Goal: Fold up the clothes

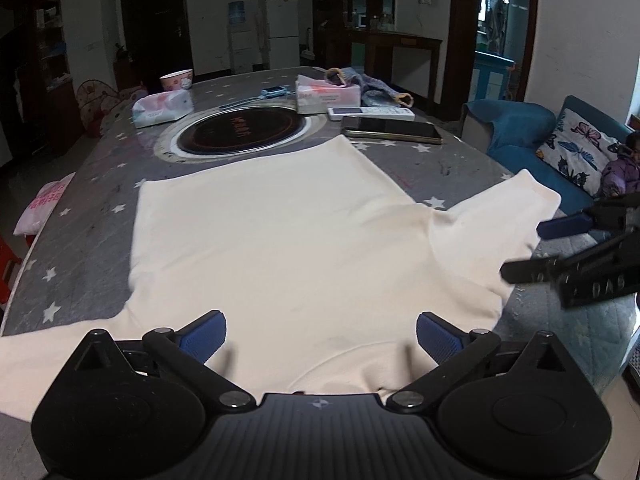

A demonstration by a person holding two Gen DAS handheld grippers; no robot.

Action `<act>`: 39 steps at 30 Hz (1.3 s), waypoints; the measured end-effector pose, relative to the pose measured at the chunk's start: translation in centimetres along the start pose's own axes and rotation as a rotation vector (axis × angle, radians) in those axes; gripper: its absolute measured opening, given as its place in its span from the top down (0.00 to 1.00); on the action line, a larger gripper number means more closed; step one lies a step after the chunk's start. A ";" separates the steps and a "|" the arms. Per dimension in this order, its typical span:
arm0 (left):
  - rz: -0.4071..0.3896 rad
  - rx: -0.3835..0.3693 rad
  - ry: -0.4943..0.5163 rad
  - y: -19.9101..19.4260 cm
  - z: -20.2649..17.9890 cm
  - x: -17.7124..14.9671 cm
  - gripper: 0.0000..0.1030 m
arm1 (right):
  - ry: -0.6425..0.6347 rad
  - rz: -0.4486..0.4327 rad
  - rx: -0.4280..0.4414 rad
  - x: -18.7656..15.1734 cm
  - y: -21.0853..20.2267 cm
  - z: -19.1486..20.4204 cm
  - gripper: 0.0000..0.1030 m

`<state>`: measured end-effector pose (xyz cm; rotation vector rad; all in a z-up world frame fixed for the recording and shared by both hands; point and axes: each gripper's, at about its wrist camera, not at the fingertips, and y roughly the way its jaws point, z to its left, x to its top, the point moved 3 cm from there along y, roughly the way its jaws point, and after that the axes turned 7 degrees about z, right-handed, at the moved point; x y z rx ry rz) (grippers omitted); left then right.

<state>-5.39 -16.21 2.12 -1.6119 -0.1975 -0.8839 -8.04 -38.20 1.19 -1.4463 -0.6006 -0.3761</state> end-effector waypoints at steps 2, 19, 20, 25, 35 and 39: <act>0.001 0.001 0.004 0.2 -0.3 0.3 0.00 | 0.037 -0.005 -0.055 0.2 0.2 -1.9 0.25; 0.045 -0.026 0.013 2.6 -2.0 1.6 0.00 | 0.411 -0.002 -0.270 0.0 3.5 -15.7 0.47; 0.047 -0.025 0.013 2.7 -2.0 1.6 0.00 | 0.431 -0.003 -0.256 -0.1 3.7 -16.1 0.48; 0.058 -0.014 0.012 3.1 -1.9 1.6 0.00 | 0.459 -0.027 -0.193 -0.2 3.6 -16.5 0.73; 0.054 0.012 0.014 2.7 -1.0 1.3 0.00 | 0.438 -0.098 -0.201 0.5 1.4 -15.9 0.95; 0.032 0.037 -0.004 1.6 0.5 1.0 0.00 | 0.376 -0.148 -0.162 1.8 -0.9 -13.9 0.95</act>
